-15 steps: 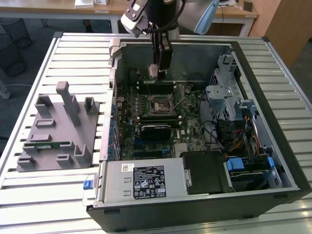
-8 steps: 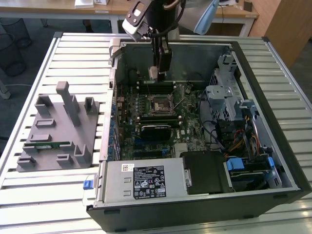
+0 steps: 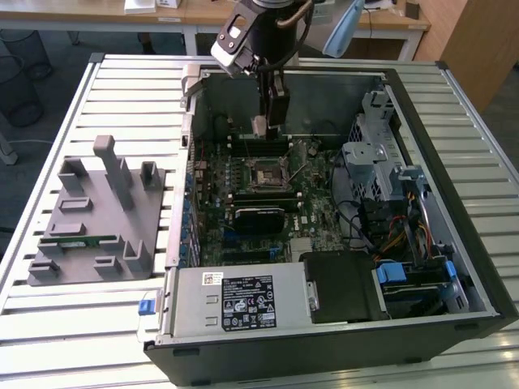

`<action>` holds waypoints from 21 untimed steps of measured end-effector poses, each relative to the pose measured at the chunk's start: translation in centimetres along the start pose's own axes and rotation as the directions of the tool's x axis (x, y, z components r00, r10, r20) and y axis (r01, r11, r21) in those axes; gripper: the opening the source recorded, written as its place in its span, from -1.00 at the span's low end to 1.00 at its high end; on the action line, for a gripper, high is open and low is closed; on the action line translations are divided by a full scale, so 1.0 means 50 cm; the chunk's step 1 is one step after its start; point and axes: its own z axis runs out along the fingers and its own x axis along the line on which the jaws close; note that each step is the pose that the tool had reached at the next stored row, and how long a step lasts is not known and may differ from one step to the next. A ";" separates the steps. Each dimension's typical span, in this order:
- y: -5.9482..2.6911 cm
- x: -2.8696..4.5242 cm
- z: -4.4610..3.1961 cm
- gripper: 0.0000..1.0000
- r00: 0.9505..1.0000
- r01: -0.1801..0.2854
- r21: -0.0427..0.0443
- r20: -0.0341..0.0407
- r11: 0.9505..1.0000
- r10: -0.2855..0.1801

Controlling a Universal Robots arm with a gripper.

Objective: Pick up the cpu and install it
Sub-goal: 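Place the cpu into insertion slot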

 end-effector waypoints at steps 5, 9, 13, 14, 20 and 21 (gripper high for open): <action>0.006 0.002 0.013 0.07 1.000 -0.022 0.001 0.001 1.000 0.022; 0.010 0.005 0.022 0.07 1.000 -0.031 0.001 0.001 1.000 0.031; 0.012 0.009 0.030 0.07 0.999 -0.042 0.001 0.001 0.999 0.042; 0.013 0.010 0.032 0.07 0.999 -0.044 0.001 0.001 0.999 0.044; 0.016 0.018 0.049 0.07 0.999 -0.051 0.001 0.001 0.999 0.051; 0.017 0.018 0.052 0.07 0.999 -0.051 0.001 0.002 0.999 0.051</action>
